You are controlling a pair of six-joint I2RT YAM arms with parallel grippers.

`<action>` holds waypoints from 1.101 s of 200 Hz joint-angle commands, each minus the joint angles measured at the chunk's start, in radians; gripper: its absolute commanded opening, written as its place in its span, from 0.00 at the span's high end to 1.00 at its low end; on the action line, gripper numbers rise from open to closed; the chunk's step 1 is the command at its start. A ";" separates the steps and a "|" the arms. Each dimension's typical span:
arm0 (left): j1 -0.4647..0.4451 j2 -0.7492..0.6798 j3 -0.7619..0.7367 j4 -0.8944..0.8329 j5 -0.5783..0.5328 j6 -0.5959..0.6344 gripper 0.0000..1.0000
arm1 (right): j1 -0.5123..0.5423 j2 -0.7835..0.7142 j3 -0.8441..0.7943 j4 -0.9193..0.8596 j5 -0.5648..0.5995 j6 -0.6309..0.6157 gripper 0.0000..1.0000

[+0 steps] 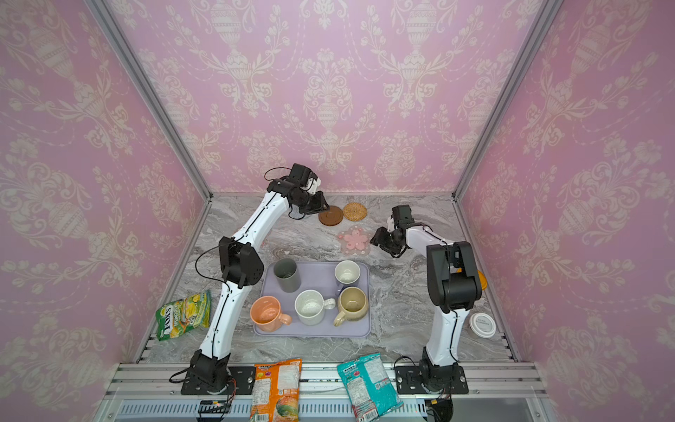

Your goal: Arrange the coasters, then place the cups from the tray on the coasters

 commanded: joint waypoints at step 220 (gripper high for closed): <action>0.027 0.250 -0.018 0.321 0.003 -0.169 0.82 | -0.001 -0.247 -0.159 -0.051 0.044 -0.040 0.45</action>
